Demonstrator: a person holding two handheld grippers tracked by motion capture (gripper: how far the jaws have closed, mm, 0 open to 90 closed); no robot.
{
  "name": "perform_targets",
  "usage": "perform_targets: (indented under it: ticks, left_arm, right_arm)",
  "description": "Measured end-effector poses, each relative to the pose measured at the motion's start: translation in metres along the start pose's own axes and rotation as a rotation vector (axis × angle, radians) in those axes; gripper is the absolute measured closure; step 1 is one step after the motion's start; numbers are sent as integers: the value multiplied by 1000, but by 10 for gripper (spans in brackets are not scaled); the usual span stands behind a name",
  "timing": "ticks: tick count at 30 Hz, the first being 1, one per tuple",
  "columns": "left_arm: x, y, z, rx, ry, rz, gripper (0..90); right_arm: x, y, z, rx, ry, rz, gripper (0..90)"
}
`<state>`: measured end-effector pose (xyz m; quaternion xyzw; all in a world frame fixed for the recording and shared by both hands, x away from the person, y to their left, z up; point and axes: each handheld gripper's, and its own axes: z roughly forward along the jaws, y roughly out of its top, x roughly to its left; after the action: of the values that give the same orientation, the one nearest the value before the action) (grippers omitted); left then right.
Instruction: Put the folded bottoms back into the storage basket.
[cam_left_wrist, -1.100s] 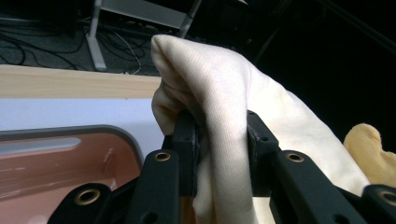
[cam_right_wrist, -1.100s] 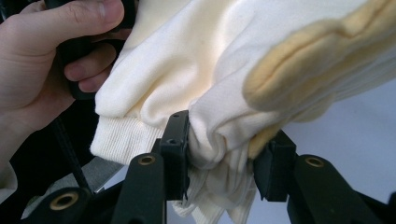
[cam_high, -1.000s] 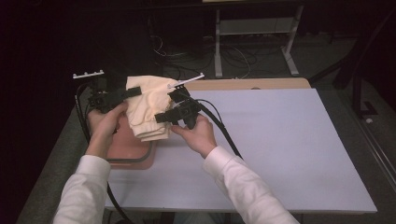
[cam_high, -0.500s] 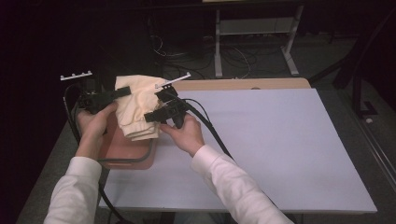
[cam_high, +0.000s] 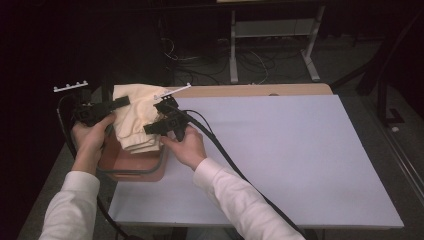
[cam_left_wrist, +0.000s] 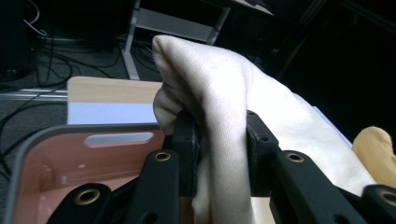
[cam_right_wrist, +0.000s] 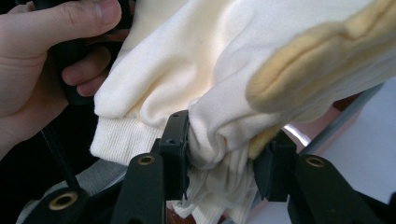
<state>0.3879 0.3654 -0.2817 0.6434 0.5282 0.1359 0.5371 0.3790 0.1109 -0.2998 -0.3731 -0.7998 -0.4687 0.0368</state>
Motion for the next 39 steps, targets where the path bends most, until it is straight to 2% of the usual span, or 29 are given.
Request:
perform_targets:
  ticks: [13, 23, 39]
  left_arm:
    - [23, -17, -4, 12, 36, -18, 701]
    - [31, -25, -2, 23, 54, -19, 702]
    - [54, -48, 7, 57, 69, -59, 702]
  right_arm:
    - [6, -6, 27, 32, 9, -3, 600]
    - [8, -12, 40, 39, -7, -12, 603]
    - [2, -29, 69, 73, 0, 22, 603]
